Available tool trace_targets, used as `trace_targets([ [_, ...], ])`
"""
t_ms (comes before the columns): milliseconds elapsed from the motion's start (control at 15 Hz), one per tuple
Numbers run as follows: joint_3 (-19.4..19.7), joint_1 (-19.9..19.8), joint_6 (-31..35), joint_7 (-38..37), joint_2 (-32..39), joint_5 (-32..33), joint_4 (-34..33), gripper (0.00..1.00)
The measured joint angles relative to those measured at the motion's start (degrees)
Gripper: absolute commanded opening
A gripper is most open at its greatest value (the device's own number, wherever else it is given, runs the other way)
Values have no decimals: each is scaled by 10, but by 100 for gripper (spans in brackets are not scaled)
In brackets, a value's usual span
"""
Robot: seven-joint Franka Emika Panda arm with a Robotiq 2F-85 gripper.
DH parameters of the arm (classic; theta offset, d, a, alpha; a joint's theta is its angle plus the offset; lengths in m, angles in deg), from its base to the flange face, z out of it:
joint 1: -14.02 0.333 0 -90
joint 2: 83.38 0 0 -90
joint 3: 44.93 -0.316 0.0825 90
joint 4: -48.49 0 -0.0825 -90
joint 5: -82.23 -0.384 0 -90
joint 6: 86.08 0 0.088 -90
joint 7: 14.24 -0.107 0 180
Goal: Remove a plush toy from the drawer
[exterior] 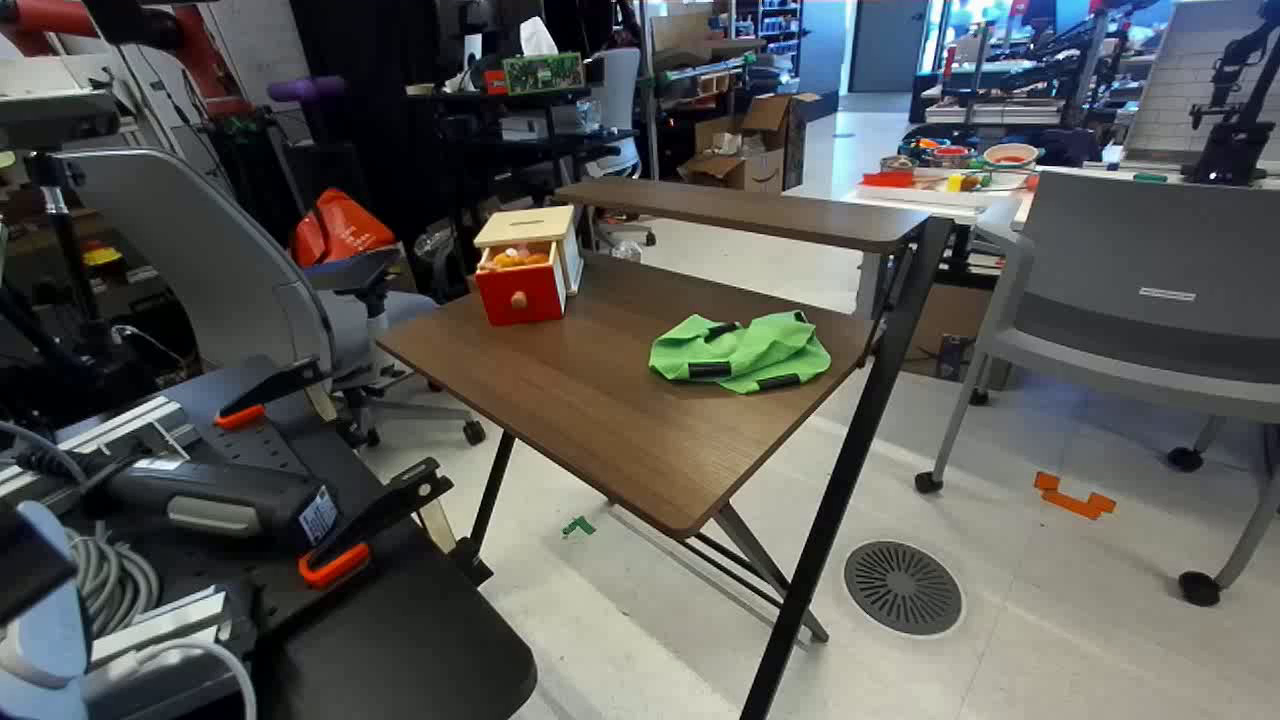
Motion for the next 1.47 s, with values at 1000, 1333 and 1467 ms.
trace_targets([
  [1000, -1, 12, 17, -4, 8, -13, 1, 100],
  [1333, -24, 73, 180, -53, 98, -98, 5, 100],
  [1467, -36, 106, 243, -61, 156, -136, 9, 100],
])
